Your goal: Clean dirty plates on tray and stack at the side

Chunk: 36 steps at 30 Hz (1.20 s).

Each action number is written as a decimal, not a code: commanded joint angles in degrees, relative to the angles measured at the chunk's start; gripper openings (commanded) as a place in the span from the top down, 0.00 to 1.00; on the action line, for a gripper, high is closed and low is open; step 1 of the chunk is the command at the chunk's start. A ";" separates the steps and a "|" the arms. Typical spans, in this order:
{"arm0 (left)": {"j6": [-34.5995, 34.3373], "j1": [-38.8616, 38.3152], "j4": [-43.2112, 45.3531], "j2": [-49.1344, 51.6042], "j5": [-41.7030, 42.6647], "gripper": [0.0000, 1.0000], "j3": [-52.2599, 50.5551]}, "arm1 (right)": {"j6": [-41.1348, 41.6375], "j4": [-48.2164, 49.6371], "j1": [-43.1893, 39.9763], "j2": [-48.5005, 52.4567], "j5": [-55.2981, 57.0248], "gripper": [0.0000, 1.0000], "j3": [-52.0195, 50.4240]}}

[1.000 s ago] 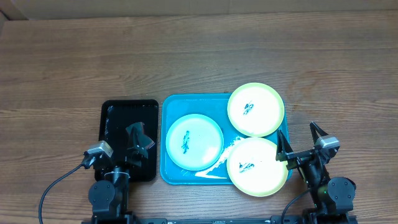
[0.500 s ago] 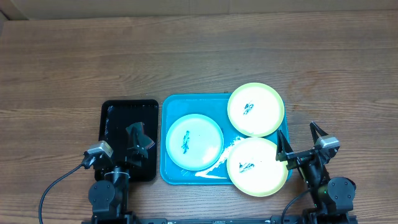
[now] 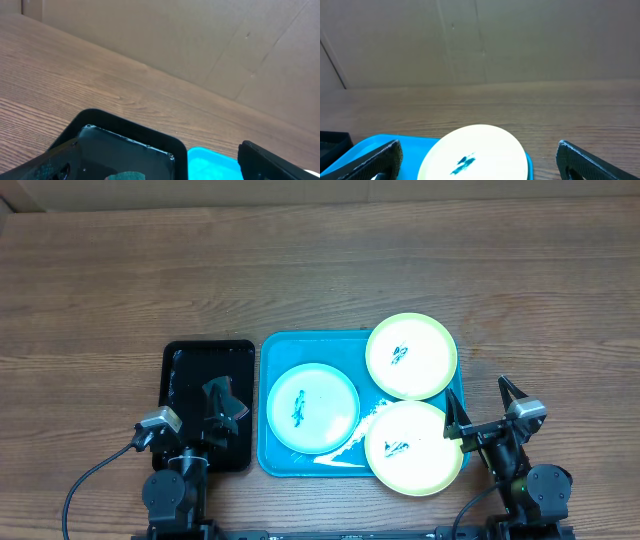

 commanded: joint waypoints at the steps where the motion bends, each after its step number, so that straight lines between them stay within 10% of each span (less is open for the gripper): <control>1: 0.42 0.31 0.07 -0.55 0.61 0.00 -0.22 | 0.00 0.31 0.26 -0.52 0.61 0.00 -0.61; 21: 0.42 0.31 0.07 -0.55 0.61 0.00 -0.22 | 4.39 -12.28 0.26 7.87 -9.53 0.00 13.90; 36: 0.42 0.31 0.07 -0.55 0.61 0.00 -0.22 | 4.52 -51.63 0.28 55.56 -24.02 0.00 65.55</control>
